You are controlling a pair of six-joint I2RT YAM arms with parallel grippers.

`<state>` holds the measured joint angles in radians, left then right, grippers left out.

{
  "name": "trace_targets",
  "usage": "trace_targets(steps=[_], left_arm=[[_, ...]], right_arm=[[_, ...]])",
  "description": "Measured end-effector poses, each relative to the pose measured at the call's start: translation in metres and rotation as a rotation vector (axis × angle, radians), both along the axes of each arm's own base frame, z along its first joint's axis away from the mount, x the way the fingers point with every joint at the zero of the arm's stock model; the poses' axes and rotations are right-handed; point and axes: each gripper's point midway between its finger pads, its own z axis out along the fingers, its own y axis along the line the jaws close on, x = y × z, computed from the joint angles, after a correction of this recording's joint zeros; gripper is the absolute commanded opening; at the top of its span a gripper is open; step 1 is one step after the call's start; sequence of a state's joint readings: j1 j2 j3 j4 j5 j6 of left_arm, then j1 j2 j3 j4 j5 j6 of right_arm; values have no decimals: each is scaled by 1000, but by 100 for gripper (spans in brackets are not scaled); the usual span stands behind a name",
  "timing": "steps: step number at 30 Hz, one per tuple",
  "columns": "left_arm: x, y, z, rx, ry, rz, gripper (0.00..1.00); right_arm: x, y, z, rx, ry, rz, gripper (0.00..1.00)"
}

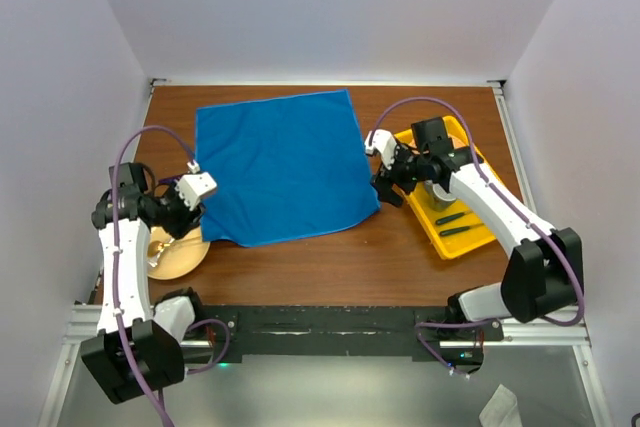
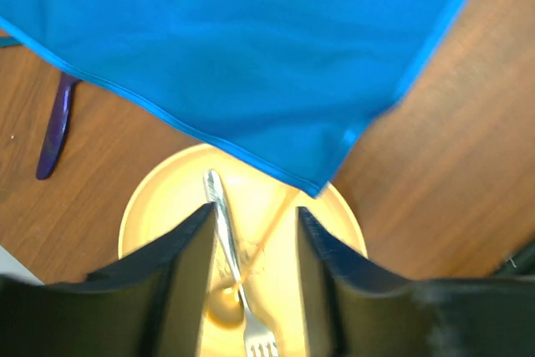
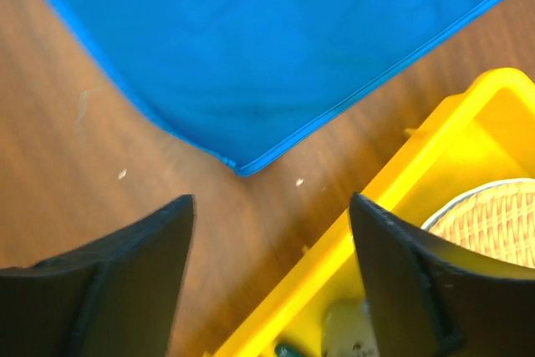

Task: Fold the napkin into a case and place the utensils inside
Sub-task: Flatten out the crumpled napkin at the center of the board.

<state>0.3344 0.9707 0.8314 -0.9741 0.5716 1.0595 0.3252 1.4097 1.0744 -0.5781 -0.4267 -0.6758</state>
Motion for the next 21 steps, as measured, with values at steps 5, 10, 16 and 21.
trace_targets(steps=[5, 10, 16, 21], left_arm=[[6, -2, 31, -16, -21, -10, 62], [43, 3, 55, -106, -14, 76, 63], [124, 30, 82, -208, -53, 291, 66], [175, 48, 95, -278, -101, 417, 67]], right_arm=[[2, 4, 36, 17, -18, 20, 86], [40, 23, 65, 85, -15, -35, 79], [123, 52, 68, 149, 16, -152, 79], [190, 68, 68, 186, -19, -232, 79]])
